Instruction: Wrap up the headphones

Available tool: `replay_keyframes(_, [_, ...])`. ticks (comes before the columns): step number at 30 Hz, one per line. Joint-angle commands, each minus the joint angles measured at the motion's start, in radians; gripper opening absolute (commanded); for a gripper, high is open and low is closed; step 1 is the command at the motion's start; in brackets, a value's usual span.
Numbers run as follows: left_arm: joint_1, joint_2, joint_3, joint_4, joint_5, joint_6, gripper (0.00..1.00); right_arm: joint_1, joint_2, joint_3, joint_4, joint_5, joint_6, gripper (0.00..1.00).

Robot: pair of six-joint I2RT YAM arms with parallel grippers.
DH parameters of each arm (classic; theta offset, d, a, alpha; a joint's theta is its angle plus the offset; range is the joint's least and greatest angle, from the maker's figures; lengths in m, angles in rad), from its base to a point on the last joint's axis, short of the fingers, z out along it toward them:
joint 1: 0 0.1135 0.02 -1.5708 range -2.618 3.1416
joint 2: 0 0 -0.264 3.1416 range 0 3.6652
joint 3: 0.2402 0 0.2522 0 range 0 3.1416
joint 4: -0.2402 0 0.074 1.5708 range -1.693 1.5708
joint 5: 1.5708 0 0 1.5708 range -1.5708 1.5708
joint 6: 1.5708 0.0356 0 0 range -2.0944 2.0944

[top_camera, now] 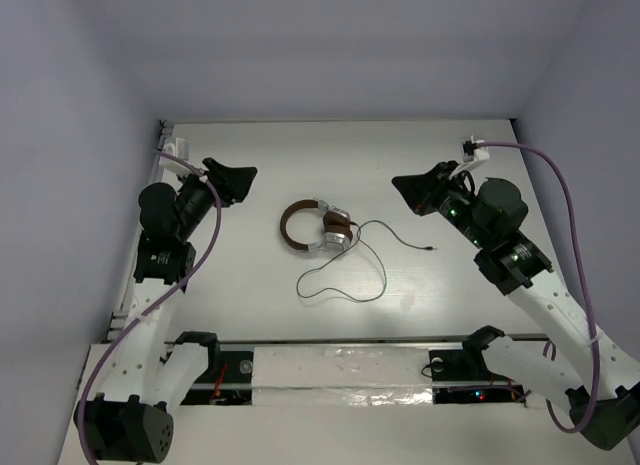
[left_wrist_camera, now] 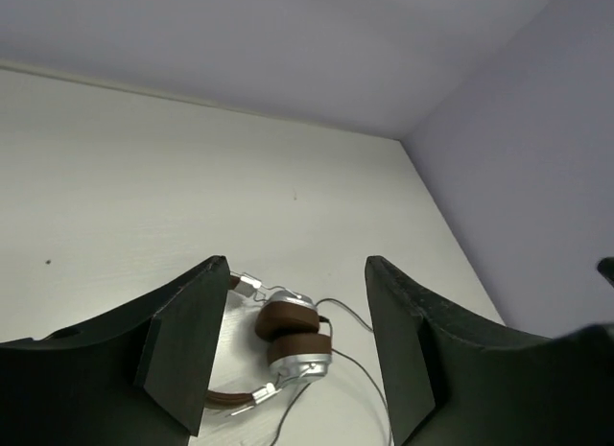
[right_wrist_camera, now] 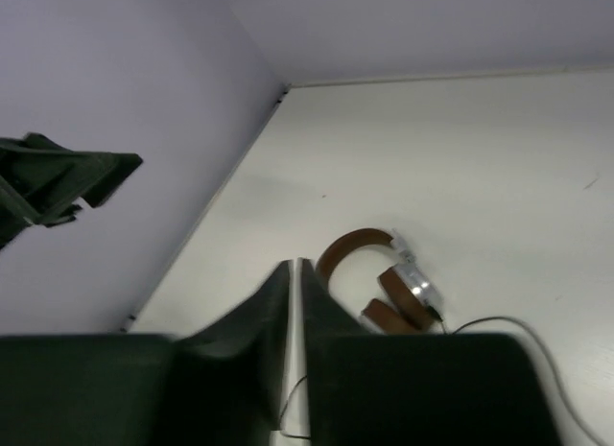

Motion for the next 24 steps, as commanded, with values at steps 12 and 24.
replay_keyframes(12, [-0.023,0.155,0.133,-0.386,-0.375,0.227,0.00,-0.001,-0.023,-0.043,0.035,-0.039,0.025,0.00])
replay_keyframes(24, [-0.229,0.462,0.209,-0.462,-0.449,0.292,0.41,-0.001,-0.017,-0.112,0.108,-0.061,0.029,0.37])
